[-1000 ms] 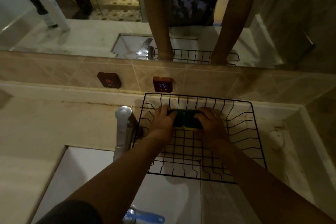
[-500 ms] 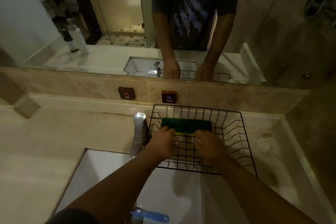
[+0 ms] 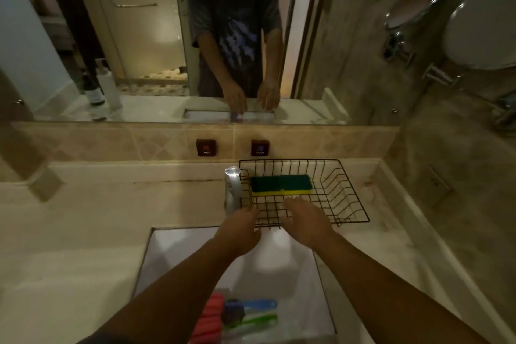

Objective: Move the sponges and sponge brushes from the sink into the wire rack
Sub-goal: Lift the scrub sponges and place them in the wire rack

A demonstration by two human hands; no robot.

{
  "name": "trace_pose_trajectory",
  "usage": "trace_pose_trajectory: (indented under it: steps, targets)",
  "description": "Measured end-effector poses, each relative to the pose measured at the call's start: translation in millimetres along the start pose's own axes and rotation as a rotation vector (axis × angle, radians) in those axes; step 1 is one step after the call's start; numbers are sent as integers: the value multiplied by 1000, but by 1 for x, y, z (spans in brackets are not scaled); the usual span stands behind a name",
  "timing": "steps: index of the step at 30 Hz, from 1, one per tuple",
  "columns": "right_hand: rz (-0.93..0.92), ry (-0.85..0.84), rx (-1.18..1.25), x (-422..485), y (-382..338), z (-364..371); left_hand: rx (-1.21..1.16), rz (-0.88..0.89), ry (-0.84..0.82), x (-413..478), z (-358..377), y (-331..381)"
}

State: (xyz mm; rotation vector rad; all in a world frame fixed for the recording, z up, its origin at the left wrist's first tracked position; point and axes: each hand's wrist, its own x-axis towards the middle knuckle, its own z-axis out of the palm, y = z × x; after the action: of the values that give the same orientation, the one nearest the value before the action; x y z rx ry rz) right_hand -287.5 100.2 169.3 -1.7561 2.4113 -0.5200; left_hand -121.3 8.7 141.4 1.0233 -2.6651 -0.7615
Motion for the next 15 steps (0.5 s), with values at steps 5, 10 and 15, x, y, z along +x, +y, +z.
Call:
trace_pose_trajectory:
  steps: [5,10,15]
  targets:
    - [53,4,-50,-31,-33,4,-9,27,6,-35,-17,-16]
    - [76,-36,-18,-50,-52,16,-12,14,1,-58,-26,-30]
    - [112,-128,41,-62,-61,35,18,-36,-22,-78,-22,-45]
